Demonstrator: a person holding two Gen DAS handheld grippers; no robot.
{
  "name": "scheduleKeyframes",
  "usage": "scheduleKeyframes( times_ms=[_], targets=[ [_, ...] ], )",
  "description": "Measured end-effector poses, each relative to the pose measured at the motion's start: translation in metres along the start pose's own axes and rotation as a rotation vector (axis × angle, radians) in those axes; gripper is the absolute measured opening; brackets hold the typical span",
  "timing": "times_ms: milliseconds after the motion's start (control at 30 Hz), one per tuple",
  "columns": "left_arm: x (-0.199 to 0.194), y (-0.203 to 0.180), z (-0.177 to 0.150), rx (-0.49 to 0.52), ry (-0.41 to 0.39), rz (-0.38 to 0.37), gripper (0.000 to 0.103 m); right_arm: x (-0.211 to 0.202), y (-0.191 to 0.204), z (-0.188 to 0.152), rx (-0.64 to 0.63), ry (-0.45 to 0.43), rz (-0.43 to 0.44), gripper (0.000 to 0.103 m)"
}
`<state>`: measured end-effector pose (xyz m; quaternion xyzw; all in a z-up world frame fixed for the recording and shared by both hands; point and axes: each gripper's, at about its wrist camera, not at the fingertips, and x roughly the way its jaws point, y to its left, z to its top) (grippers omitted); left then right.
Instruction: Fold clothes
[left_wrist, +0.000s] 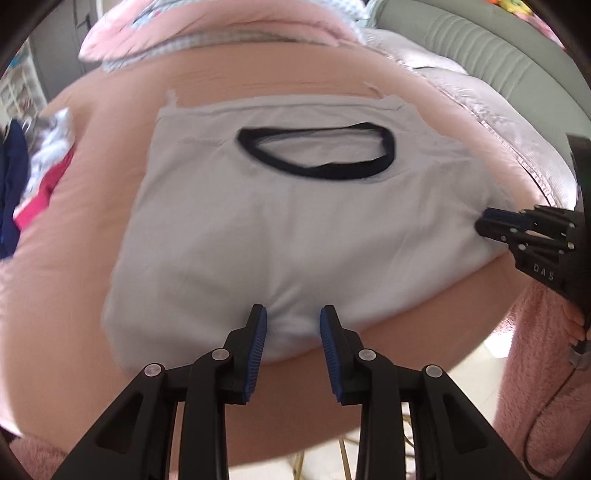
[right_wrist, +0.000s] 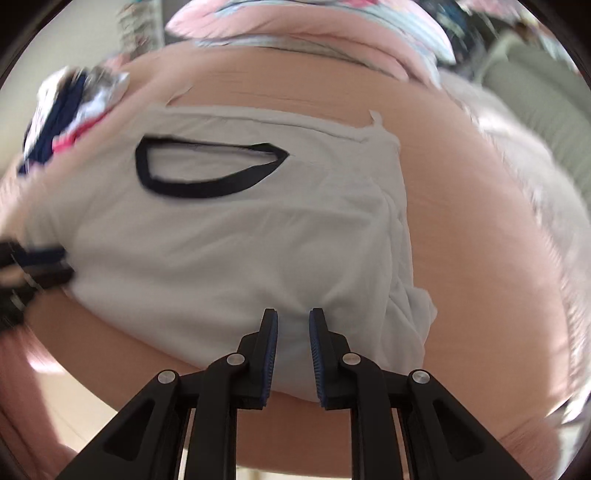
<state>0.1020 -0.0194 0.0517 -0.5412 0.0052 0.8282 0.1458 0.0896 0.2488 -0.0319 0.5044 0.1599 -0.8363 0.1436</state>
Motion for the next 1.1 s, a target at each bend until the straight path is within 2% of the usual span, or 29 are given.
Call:
scheduleKeyframes(
  times_ms=[133, 200, 300, 433, 533, 600, 633, 667, 700, 733, 933, 1100],
  targets=[
    [-0.021, 0.032, 0.006, -0.074, -0.047, -0.022, 0.027, -0.006, -0.013, -0.013, 0.054, 0.057, 0.004, 0.017],
    [-0.031, 0.047, 0.010, -0.108, -0.073, -0.025, 0.027, -0.013, -0.024, -0.016, 0.059, 0.059, 0.003, 0.017],
    [-0.046, 0.071, 0.016, -0.160, -0.112, -0.031, 0.027, -0.024, -0.046, -0.010, 0.130, 0.038, 0.057, 0.017],
    [-0.033, 0.064, 0.030, -0.130, -0.118, -0.068, 0.027, -0.033, -0.077, 0.010, 0.254, -0.009, 0.176, 0.017],
    [-0.012, 0.069, 0.052, -0.147, -0.101, -0.049, 0.027, -0.032, -0.088, 0.031, 0.270, -0.018, 0.145, 0.017],
    [0.000, 0.078, 0.069, -0.181, -0.104, -0.049, 0.027, -0.019, -0.099, 0.050, 0.298, -0.007, 0.168, 0.017],
    [0.005, 0.086, 0.078, -0.197, -0.110, -0.046, 0.030, -0.009, -0.106, 0.061, 0.316, -0.001, 0.192, 0.020],
    [0.009, 0.092, 0.086, -0.205, -0.111, -0.036, 0.035, 0.001, -0.114, 0.071, 0.333, 0.011, 0.206, 0.030],
    [0.013, 0.097, 0.094, -0.206, -0.111, -0.020, 0.044, 0.012, -0.122, 0.081, 0.350, 0.024, 0.219, 0.035],
    [0.017, 0.103, 0.102, -0.205, -0.112, -0.005, 0.046, 0.023, -0.131, 0.091, 0.367, 0.037, 0.231, 0.041],
    [0.053, 0.137, 0.154, -0.226, -0.096, 0.013, 0.046, 0.092, -0.160, 0.140, 0.432, 0.092, 0.276, 0.043],
    [0.087, 0.153, 0.182, -0.250, -0.061, -0.007, 0.046, 0.134, -0.163, 0.163, 0.414, 0.144, 0.267, 0.045]
  ],
)
